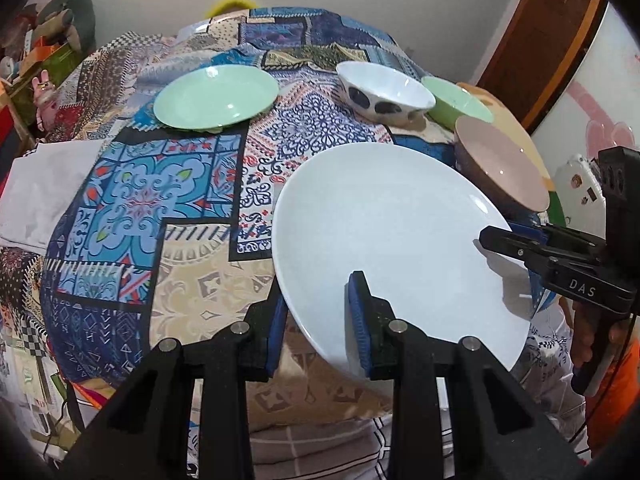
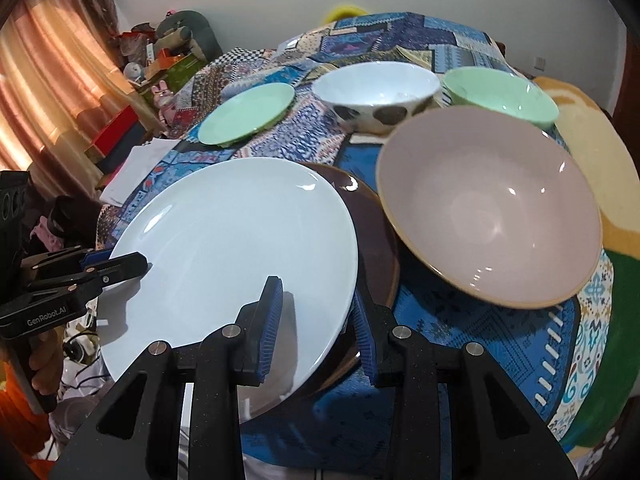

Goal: Organize plates and bowls

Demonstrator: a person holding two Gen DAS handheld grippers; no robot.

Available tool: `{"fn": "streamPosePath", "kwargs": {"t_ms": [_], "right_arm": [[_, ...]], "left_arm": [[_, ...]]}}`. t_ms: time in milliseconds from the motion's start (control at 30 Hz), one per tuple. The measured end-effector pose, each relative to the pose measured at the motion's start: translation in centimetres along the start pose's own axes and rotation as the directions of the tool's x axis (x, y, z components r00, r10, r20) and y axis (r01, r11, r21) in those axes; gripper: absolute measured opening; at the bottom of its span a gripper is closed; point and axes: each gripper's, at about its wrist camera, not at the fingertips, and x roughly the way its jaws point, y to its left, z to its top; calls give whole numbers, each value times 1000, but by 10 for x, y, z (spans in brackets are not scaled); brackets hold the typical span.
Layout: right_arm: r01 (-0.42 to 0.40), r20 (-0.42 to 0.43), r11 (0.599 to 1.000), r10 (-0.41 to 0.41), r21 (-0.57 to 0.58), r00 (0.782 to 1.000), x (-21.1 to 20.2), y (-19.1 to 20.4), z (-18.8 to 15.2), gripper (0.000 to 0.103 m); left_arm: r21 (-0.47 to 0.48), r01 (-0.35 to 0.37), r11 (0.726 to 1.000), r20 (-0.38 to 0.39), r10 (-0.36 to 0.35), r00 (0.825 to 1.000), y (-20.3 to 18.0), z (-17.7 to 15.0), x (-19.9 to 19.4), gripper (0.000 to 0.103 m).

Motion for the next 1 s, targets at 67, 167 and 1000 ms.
{"fn": "streamPosePath", "kwargs": {"t_ms": [67, 167, 1000], "right_arm": [[-5, -3, 1000, 5, 10, 1000, 2, -3, 0, 32], [-16, 6, 1000, 16, 22, 1000, 1, -6, 1, 32], [64, 33, 998, -64, -9, 997, -7, -11, 3, 34]], "left_arm": [[-3, -3, 1000, -13, 3, 1000, 0, 0, 6, 31], [-12, -5, 1000, -25, 4, 1000, 1, 2, 13, 31], [41, -27, 999, -18, 28, 999, -5, 14, 37, 33]]}}
